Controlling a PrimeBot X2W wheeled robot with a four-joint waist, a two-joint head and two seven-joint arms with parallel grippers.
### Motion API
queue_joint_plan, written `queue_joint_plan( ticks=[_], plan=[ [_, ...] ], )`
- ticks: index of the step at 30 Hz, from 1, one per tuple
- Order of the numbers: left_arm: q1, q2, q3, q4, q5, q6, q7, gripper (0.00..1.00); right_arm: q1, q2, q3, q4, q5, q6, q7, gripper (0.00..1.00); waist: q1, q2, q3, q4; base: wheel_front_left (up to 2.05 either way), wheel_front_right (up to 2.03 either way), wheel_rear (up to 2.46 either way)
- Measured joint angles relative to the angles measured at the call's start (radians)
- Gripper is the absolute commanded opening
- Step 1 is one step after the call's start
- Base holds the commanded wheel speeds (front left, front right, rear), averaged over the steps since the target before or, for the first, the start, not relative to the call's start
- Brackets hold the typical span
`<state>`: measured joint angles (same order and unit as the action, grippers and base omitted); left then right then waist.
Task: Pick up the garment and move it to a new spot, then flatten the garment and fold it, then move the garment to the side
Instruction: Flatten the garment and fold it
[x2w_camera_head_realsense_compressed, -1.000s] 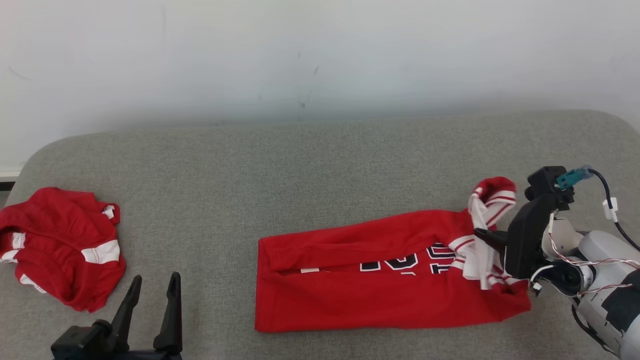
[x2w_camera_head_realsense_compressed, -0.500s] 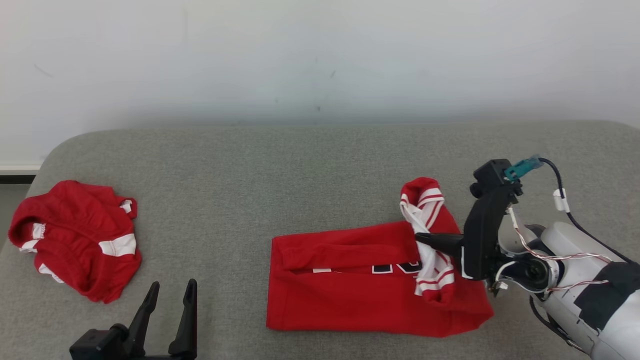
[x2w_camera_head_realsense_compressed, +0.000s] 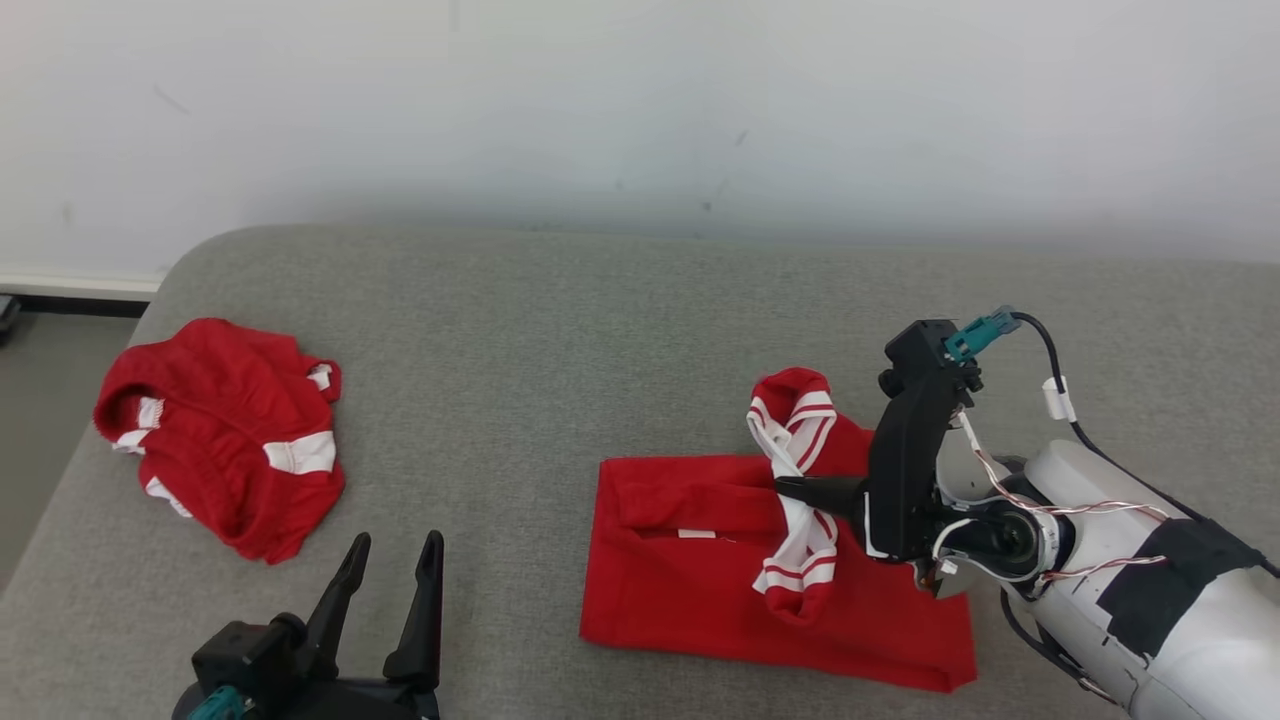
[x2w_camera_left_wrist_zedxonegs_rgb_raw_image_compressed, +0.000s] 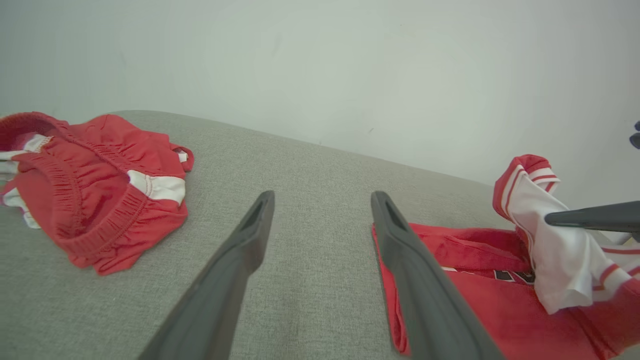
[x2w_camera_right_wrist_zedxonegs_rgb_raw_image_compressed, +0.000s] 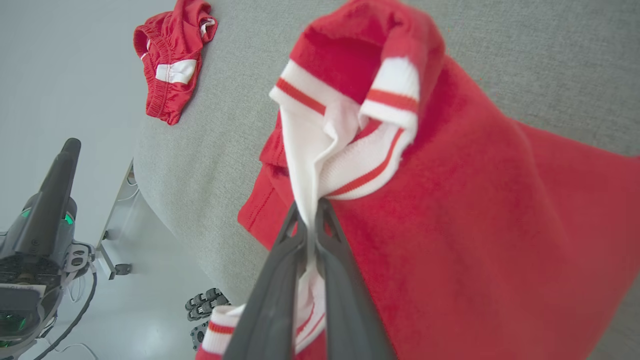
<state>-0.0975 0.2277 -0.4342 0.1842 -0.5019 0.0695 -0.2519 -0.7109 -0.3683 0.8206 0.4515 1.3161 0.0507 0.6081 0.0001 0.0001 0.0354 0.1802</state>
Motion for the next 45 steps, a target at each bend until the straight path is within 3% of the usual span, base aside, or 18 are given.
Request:
queue_joint_plan(
  ticks=[13, 23, 43, 44, 45],
  plan=[
    [-0.034, -0.024, -0.015, 0.057, 0.000, -0.018, 0.000, 1.00, -0.001, 0.062, 0.002, 0.051, 0.012, -0.039, 0.008, 0.00, 0.0000, 0.0000, 0.008, 0.090, 0.00, 0.00, 0.00],
    [-0.035, -0.035, -0.016, 0.067, 0.001, -0.028, 0.000, 1.00, 0.000, 0.123, 0.009, 0.135, 0.021, -0.069, -0.016, 0.00, 0.0000, -0.0001, 0.017, 0.117, 0.00, 0.00, 0.00],
    [-0.053, -0.055, -0.007, 0.101, 0.002, -0.043, 0.000, 1.00, -0.037, 0.180, 0.018, 0.284, -0.009, -0.060, -0.078, 0.00, 0.0000, 0.0000, 0.030, 0.152, 0.00, 0.00, 0.00],
    [-0.053, -0.055, -0.006, 0.103, 0.002, -0.044, 0.000, 1.00, -0.037, 0.183, 0.016, 0.289, -0.012, -0.060, -0.090, 0.33, 0.0000, 0.0000, 0.029, 0.153, 0.00, 0.00, 0.00],
    [-0.053, -0.056, -0.004, 0.106, 0.002, -0.044, 0.000, 1.00, -0.038, 0.184, 0.014, 0.293, -0.015, -0.059, -0.098, 0.53, 0.0000, 0.0000, 0.029, 0.154, 0.00, 0.00, 0.00]
  ],
)
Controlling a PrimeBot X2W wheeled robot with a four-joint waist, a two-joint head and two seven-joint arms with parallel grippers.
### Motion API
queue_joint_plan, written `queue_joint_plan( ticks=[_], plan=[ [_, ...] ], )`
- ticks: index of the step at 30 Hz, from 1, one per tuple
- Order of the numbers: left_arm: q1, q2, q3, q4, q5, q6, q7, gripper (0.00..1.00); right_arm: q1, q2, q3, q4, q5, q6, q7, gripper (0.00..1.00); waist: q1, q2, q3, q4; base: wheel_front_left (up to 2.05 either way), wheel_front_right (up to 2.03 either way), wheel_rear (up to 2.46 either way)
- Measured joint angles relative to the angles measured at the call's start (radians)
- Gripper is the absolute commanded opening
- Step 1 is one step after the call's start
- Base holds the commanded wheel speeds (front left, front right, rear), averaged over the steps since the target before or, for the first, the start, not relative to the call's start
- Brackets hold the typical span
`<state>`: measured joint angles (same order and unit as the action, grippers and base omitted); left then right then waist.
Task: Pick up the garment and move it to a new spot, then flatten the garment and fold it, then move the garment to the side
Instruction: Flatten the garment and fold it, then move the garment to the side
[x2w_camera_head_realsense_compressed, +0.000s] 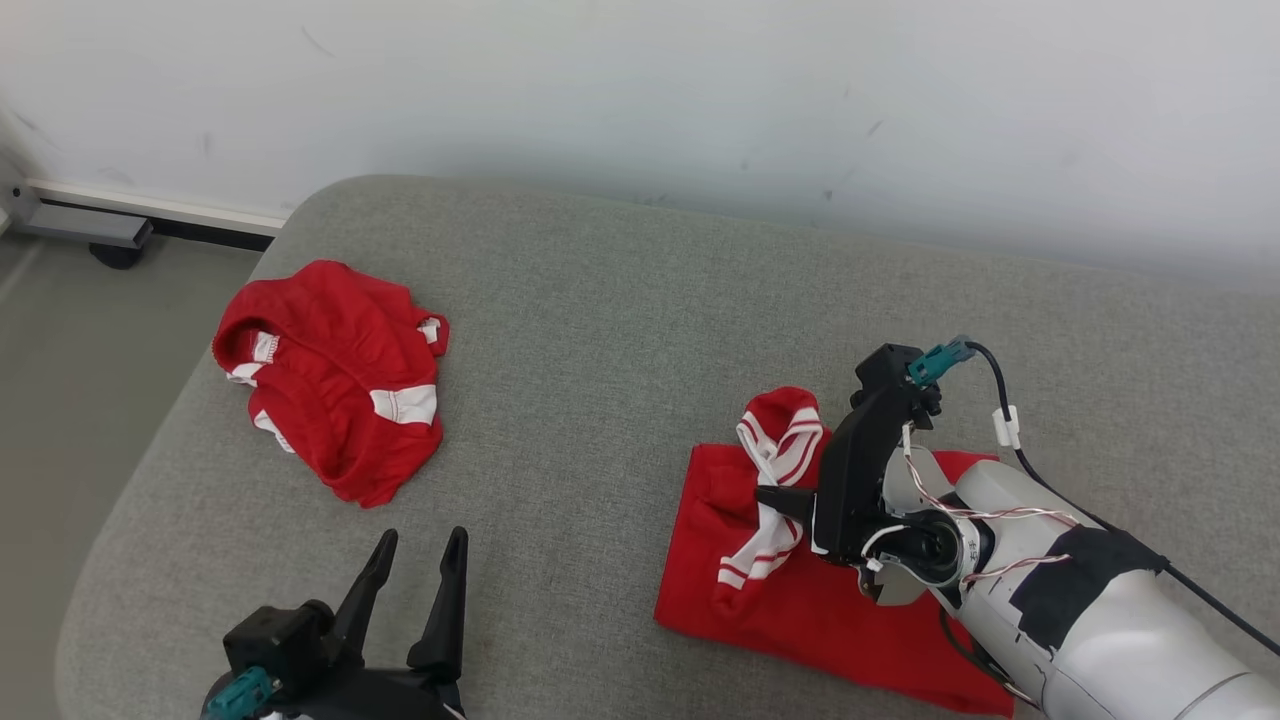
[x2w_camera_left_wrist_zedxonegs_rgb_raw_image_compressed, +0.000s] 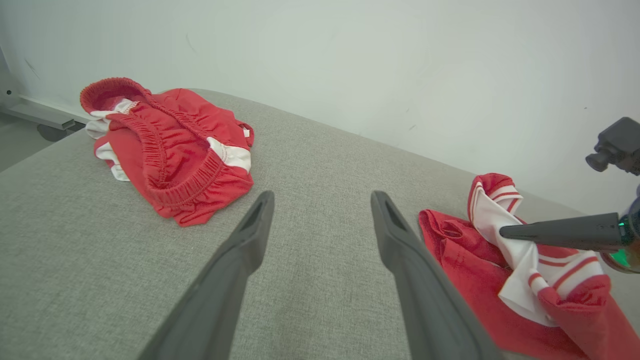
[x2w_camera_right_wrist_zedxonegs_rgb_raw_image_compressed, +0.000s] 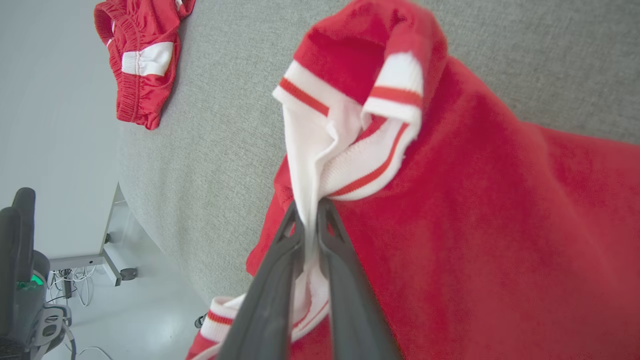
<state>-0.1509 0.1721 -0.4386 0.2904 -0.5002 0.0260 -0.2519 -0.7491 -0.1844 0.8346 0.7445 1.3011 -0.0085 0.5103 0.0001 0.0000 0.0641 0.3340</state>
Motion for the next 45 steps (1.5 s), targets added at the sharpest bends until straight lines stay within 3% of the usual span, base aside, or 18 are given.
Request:
queue_joint_plan(
  ticks=[1, 8, 12, 19, 25, 32, 45],
  plan=[
    [0.000, 0.000, 0.002, 0.004, 0.000, 0.000, 0.000, 1.00, -0.003, 0.001, -0.001, 0.005, 0.000, 0.006, 0.000, 1.00, 0.0000, 0.0000, -0.002, 0.000, 0.00, 0.00, 0.00],
    [0.006, 0.002, 0.019, 0.012, 0.000, 0.002, 0.000, 1.00, -0.023, -0.007, -0.015, 0.000, -0.001, 0.045, -0.034, 1.00, -0.0001, 0.0000, -0.020, -0.011, 0.00, 0.00, 0.00],
    [0.027, 0.006, 0.032, 0.010, 0.000, 0.006, 0.000, 1.00, -0.022, -0.056, -0.016, -0.019, -0.028, 0.062, -0.066, 1.00, -0.0001, 0.0000, -0.032, -0.032, 0.00, 0.00, 0.00],
    [0.064, 0.019, 0.041, -0.007, 0.006, 0.009, 0.000, 1.00, 0.012, -0.182, 0.009, -0.046, -0.109, 0.062, -0.117, 1.00, 0.0000, 0.0000, -0.047, -0.080, 0.00, 0.00, 0.00],
    [0.068, 0.023, 0.047, -0.018, 0.009, 0.009, 0.000, 1.00, 0.070, -0.201, 0.023, -0.081, -0.117, 0.060, -0.129, 1.00, -0.0001, 0.0000, -0.052, -0.123, 0.00, 0.00, 0.00],
    [0.067, 0.018, 0.037, -0.024, 0.032, 0.007, 0.000, 1.00, 0.111, -0.221, 0.035, -0.103, -0.117, 0.030, -0.111, 1.00, 0.0000, 0.0000, -0.050, -0.151, 0.00, 0.00, 0.00],
    [0.060, 0.006, 0.029, -0.029, 0.038, -0.001, 0.000, 1.00, 0.106, -0.213, 0.040, -0.060, -0.106, -0.043, -0.036, 1.00, -0.0001, 0.0000, -0.038, -0.136, 0.00, 0.00, 0.00]
  ],
)
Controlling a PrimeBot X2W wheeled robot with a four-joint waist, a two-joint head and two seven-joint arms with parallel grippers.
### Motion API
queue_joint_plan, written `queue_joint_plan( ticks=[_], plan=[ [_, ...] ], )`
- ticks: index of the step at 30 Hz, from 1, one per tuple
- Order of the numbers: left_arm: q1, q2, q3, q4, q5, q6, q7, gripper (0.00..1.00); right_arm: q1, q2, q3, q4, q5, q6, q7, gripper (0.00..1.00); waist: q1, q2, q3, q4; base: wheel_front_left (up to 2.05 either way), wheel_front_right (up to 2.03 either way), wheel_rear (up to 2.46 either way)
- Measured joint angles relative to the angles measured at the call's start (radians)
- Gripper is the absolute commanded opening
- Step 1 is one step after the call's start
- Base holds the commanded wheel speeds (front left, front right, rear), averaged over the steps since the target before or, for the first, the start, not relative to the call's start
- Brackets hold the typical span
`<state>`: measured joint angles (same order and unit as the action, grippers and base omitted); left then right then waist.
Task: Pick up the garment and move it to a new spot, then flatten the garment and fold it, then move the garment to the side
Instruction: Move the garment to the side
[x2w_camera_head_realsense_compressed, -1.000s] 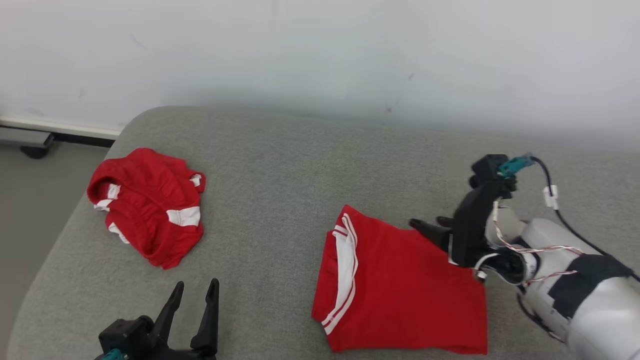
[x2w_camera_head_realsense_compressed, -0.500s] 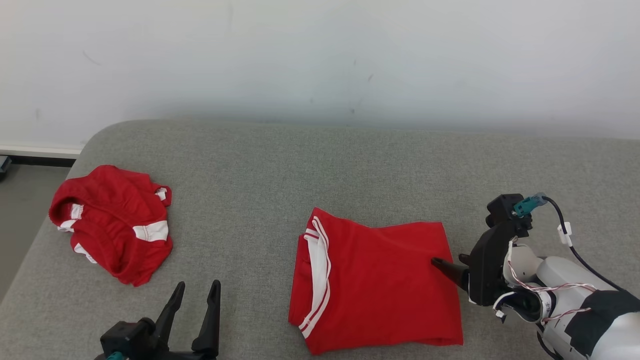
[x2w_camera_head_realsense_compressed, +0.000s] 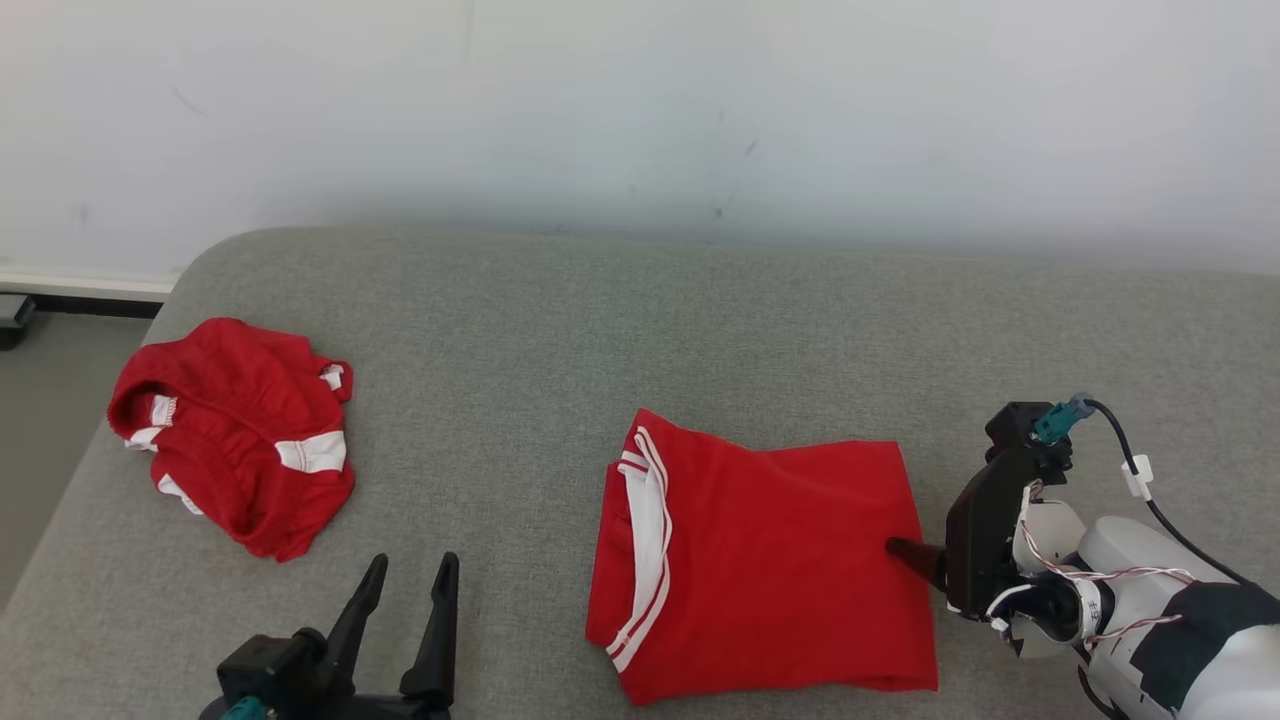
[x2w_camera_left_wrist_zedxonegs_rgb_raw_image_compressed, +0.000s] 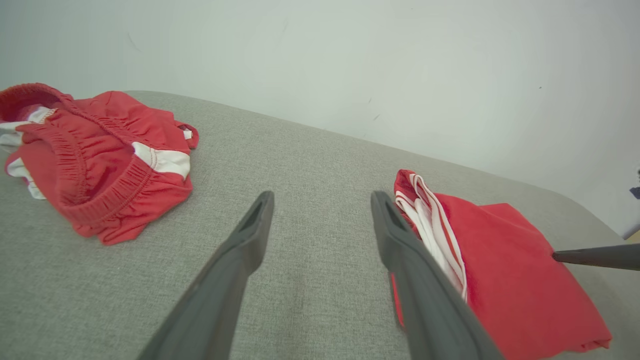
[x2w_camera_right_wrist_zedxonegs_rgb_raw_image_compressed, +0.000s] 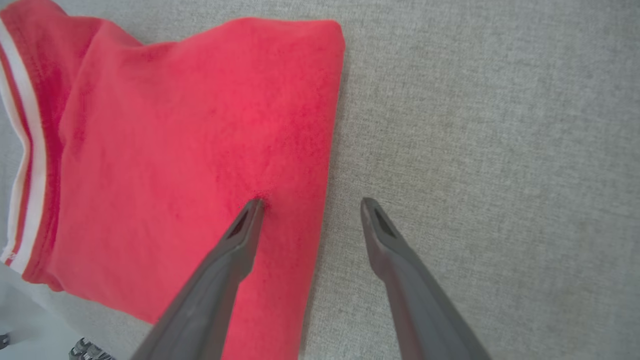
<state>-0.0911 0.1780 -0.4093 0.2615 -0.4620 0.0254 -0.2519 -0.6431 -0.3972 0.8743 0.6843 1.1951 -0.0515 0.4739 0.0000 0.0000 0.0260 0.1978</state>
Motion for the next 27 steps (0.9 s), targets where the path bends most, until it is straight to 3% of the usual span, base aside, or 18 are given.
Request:
queue_joint_plan(
  ticks=[9, 16, 17, 18, 20, 27],
  plan=[
    [-0.022, -0.021, -0.008, 0.001, 0.006, -0.008, 0.000, 1.00, -0.047, 0.043, 0.004, 0.067, 0.009, -0.037, 0.056, 1.00, 0.0000, 0.0000, 0.020, 0.037, 0.00, 0.00, 0.00],
    [-0.029, -0.027, -0.002, 0.006, 0.005, -0.009, 0.000, 1.00, -0.084, 0.043, 0.037, 0.118, -0.017, -0.046, 0.109, 1.00, 0.0000, 0.0000, 0.040, 0.065, 0.00, 0.00, 0.00],
    [-0.030, -0.028, 0.002, 0.007, 0.005, -0.009, 0.000, 1.00, -0.088, 0.045, 0.038, 0.123, -0.017, -0.046, 0.117, 0.96, 0.0000, 0.0000, 0.043, 0.067, 0.00, 0.00, 0.00],
    [-0.033, -0.028, 0.004, 0.010, 0.005, -0.009, 0.000, 1.00, -0.089, 0.047, 0.040, 0.128, -0.017, -0.046, 0.122, 0.78, 0.0000, 0.0000, 0.045, 0.069, 0.00, 0.00, 0.00],
    [-0.034, -0.028, 0.007, 0.011, 0.005, -0.008, 0.000, 1.00, -0.094, 0.049, 0.042, 0.133, -0.017, -0.047, 0.132, 0.00, 0.0000, 0.0000, 0.049, 0.071, 0.00, 0.00, 0.00],
    [-0.036, -0.029, 0.025, 0.013, 0.005, -0.008, 0.000, 1.00, -0.106, 0.073, 0.037, 0.149, -0.007, -0.045, 0.144, 0.00, 0.0000, 0.0000, 0.052, 0.064, 0.00, 0.00, 0.00]
  ],
)
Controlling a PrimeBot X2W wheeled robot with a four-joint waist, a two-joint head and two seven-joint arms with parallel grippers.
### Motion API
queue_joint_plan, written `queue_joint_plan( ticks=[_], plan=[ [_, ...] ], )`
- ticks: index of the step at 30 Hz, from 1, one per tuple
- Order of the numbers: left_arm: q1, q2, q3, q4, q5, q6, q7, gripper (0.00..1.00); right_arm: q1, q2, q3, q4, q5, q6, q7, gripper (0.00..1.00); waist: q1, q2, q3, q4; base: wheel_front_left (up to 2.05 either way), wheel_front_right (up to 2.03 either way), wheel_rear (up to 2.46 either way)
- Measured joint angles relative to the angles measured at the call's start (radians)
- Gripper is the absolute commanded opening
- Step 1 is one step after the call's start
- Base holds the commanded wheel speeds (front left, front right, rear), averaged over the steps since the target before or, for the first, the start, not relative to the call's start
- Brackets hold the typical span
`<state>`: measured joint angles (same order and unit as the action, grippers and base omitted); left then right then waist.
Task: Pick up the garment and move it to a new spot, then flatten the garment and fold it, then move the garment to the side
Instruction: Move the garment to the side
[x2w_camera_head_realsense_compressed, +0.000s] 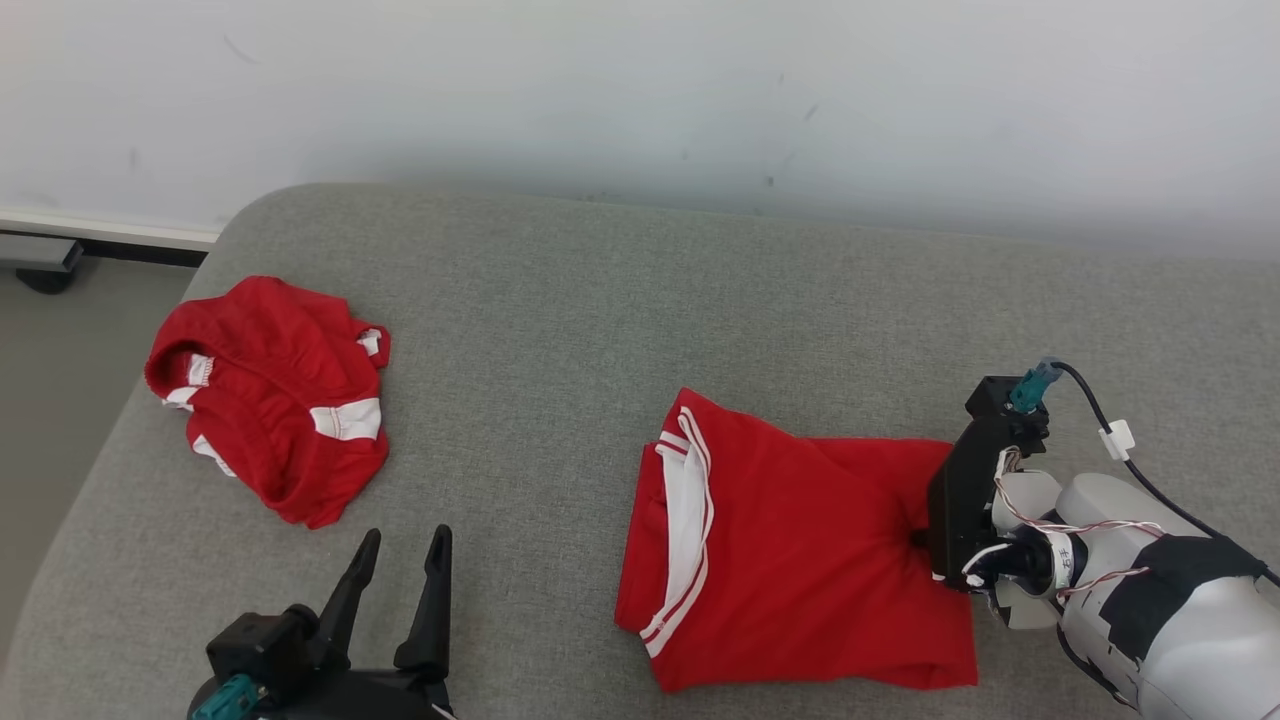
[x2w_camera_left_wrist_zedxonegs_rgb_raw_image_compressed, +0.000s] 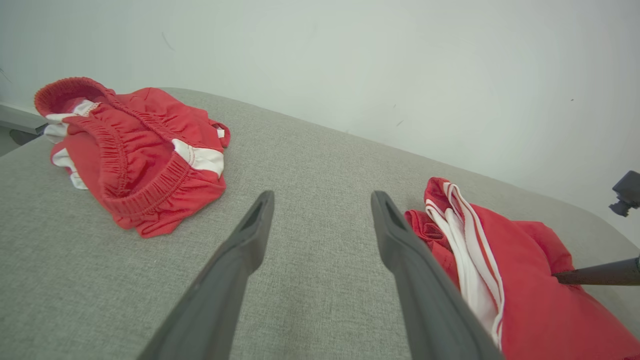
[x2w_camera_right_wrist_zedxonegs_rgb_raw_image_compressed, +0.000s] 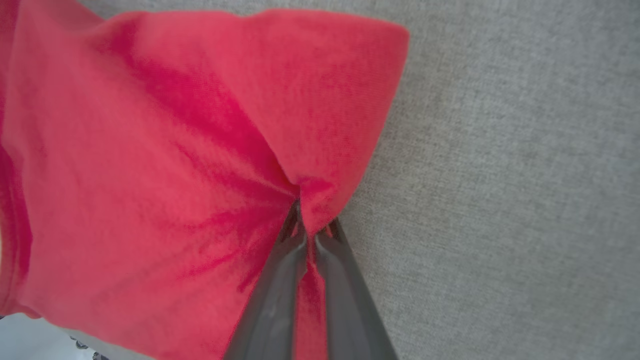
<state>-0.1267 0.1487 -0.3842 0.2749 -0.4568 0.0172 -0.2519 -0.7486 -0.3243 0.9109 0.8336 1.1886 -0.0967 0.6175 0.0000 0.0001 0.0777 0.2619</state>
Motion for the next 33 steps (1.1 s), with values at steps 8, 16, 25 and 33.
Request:
queue_joint_plan(
  ticks=[8, 16, 25, 33],
  plan=[
    [0.001, 0.001, 0.014, 0.000, 0.000, 0.000, 0.000, 1.00, -0.031, 0.004, -0.001, 0.009, -0.004, 0.024, -0.002, 0.00, 0.0000, 0.0000, -0.004, -0.034, 0.00, 0.00, 0.00],
    [0.004, 0.003, 0.017, 0.000, 0.000, -0.001, 0.000, 1.00, -0.097, -0.047, -0.024, 0.026, -0.006, 0.035, -0.012, 0.00, 0.0000, 0.0000, -0.011, -0.075, 0.00, 0.00, 0.00],
    [0.020, 0.008, 0.014, -0.012, 0.008, -0.018, 0.000, 1.00, -0.176, -0.097, -0.027, 0.066, -0.040, 0.041, -0.016, 0.00, 0.0000, 0.0000, -0.007, -0.139, 0.00, 0.00, 0.00],
    [0.017, 0.014, 0.004, -0.031, 0.019, -0.028, 0.000, 1.00, -0.231, -0.130, -0.024, 0.107, -0.077, 0.041, -0.032, 0.00, 0.0001, 0.0000, 0.030, -0.177, 0.00, 0.00, 0.00]
  ],
)
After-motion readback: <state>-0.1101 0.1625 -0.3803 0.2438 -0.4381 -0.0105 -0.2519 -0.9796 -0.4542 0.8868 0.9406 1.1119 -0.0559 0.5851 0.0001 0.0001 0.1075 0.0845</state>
